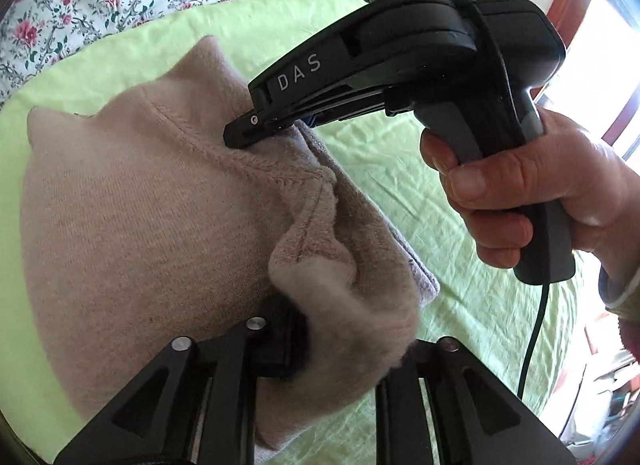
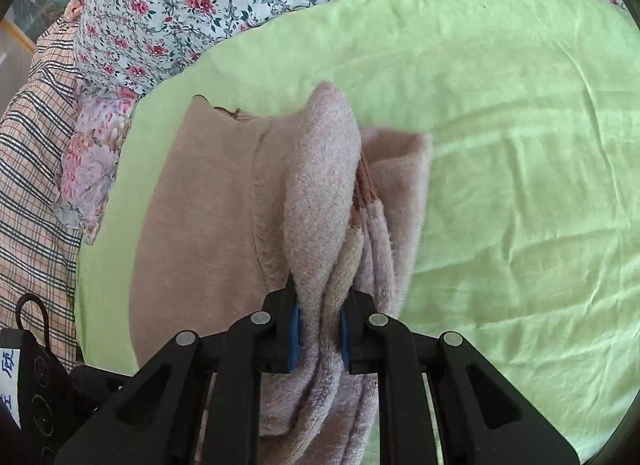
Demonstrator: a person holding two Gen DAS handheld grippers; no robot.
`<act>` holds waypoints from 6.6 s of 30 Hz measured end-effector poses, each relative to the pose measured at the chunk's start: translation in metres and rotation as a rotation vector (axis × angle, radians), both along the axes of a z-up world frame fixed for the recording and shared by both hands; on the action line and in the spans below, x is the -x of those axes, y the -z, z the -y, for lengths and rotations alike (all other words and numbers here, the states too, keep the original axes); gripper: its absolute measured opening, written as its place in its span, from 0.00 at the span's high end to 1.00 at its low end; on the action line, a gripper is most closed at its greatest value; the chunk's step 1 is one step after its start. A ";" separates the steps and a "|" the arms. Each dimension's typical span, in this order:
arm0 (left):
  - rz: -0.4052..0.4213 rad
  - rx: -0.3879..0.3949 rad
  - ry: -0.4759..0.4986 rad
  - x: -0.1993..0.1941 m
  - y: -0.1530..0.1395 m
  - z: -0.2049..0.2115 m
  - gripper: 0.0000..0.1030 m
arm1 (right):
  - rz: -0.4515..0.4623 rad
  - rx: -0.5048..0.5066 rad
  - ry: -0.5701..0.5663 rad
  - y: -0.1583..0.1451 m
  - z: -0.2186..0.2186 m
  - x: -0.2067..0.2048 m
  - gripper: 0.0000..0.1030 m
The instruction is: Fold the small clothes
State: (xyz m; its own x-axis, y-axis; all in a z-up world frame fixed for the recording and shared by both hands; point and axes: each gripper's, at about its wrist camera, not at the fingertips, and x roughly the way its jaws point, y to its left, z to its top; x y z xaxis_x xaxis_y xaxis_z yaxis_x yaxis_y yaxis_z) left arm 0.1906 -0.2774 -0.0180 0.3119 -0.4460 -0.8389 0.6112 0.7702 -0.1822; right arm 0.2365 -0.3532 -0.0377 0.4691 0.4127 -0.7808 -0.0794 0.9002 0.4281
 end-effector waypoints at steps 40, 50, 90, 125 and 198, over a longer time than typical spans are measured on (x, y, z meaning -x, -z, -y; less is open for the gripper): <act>-0.251 0.307 -0.336 -0.071 0.011 -0.172 0.62 | -0.026 -0.252 0.065 -0.001 -0.025 0.030 0.69; -0.122 0.261 -0.515 0.008 -0.033 -0.316 0.63 | 0.000 -0.350 -0.210 0.007 -0.169 0.004 0.70; -0.033 -0.014 -0.682 -0.031 -0.021 -0.362 0.60 | -0.023 -0.020 0.009 -0.019 -0.179 -0.023 0.85; 0.046 -0.079 -0.589 0.156 0.026 -0.321 0.90 | 0.119 -0.058 -0.244 -0.073 -0.175 0.152 0.94; -0.060 0.094 -0.435 0.110 0.007 -0.329 0.85 | 0.094 -0.019 -0.137 -0.052 -0.176 0.122 0.81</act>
State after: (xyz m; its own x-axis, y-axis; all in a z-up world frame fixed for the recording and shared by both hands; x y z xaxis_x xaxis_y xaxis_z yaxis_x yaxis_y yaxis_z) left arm 0.0805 0.0513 -0.0250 0.4394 -0.3590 -0.8234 0.2208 0.9317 -0.2884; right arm 0.1147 -0.1776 0.0143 0.4783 0.4923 -0.7272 -0.2414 0.8699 0.4301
